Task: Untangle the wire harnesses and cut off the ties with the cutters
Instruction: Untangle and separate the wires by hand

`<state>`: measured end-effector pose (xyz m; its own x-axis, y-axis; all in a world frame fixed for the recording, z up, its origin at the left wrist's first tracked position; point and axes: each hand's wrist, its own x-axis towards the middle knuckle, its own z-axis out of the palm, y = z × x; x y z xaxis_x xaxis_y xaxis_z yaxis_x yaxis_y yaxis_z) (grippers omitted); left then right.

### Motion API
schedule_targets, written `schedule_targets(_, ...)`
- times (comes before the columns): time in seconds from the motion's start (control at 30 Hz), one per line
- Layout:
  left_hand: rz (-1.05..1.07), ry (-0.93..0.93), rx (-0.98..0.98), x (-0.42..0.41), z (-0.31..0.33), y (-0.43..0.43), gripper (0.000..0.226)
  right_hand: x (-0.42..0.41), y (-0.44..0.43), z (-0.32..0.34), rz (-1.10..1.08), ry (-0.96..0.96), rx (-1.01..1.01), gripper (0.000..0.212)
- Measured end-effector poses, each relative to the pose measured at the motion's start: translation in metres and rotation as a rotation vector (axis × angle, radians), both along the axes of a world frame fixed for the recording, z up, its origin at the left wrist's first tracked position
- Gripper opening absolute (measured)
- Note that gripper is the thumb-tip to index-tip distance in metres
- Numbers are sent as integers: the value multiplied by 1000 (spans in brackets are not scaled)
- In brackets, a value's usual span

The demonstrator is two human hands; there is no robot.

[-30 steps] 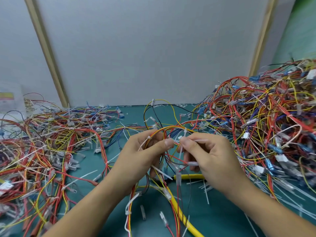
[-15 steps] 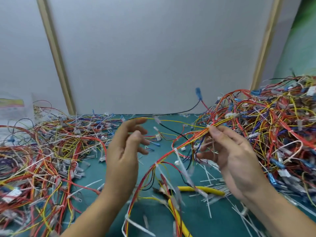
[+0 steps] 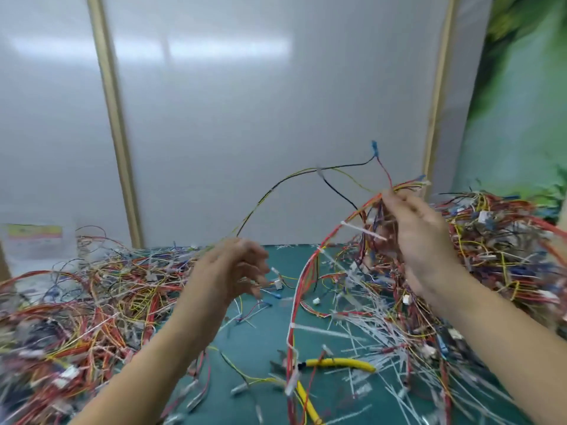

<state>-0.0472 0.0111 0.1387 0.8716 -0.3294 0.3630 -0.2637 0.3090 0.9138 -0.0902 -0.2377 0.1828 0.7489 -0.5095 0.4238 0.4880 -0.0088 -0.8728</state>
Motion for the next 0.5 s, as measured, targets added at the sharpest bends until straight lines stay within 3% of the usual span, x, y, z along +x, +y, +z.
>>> schedule_targets(0.07,-190,-97,319,-22,-1,-1,31,17,-2,20,-29,26,13,29)
schedule_targets(0.13,-331,-104,484,-44,-11,-7,32,38,-2,35,-99,47,-32,22)
schedule_targets(0.2,-293,-114,412,-54,-21,-16,18,60,-1,44,-137,77,-109,26)
schedule_targets(0.3,-136,-97,284,-42,-21,-21,16,80,1,43,48,260,-208,23)
schedule_targets(0.43,-37,-65,270,-9,-7,-22,18,79,7,13,-67,413,-873,38)
schedule_targets(0.5,-34,-47,271,2,-6,-28,22,64,13,-9,-102,326,-981,36)
